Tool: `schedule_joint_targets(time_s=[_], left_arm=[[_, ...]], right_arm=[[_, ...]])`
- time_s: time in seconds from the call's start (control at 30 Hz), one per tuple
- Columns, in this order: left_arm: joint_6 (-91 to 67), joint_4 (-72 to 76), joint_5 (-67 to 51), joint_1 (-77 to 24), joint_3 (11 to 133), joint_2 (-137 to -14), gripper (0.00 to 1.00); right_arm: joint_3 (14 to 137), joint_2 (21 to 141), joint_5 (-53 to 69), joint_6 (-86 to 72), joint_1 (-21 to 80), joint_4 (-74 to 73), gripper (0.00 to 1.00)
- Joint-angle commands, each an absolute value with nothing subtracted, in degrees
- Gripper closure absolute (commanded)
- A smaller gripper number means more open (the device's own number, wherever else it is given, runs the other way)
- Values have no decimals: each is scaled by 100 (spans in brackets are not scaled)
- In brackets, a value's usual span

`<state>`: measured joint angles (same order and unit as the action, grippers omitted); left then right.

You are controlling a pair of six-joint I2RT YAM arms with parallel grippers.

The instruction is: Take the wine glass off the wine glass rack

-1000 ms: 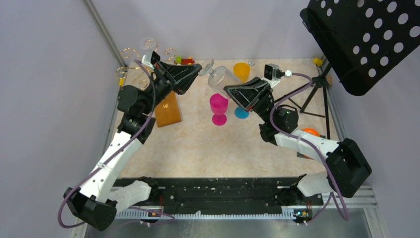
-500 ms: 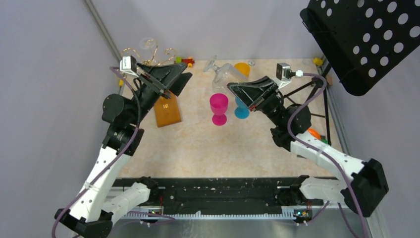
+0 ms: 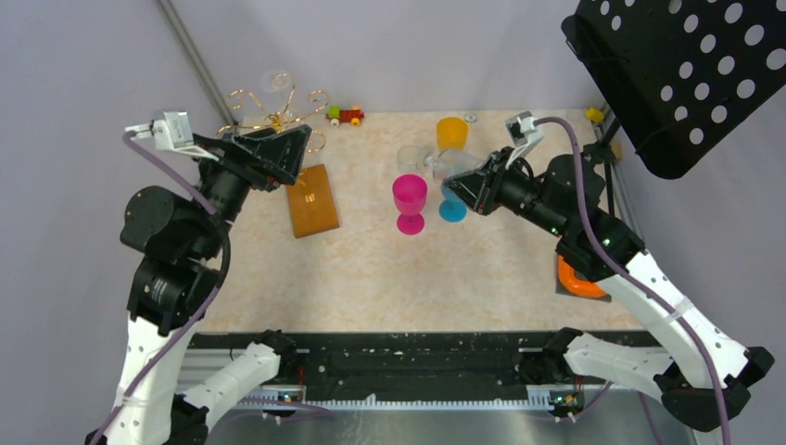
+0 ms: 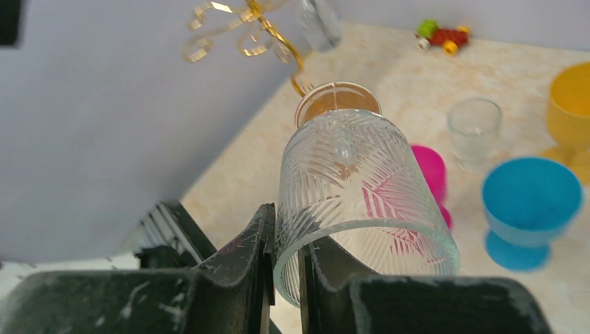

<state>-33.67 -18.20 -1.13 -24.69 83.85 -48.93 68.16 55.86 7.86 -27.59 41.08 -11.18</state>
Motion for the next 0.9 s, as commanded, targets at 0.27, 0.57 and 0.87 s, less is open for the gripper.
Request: schedule_joint_targets(time_s=[0.27,0.57,0.87], left_arm=[[-1934,-2524,995,-2465,8064,-4629,6],[-1934,-2703,1302,-2470,8085,-4569,6],[-1901,-2777,1535,-2469,8125,-4467,6]], right_arm=[[8039,6349,81,-854,4078,-5040,100],[7482,7268,-607,-985,4078,-5122,100],[7081,7909,-680,-1068,4078,-4794,100]])
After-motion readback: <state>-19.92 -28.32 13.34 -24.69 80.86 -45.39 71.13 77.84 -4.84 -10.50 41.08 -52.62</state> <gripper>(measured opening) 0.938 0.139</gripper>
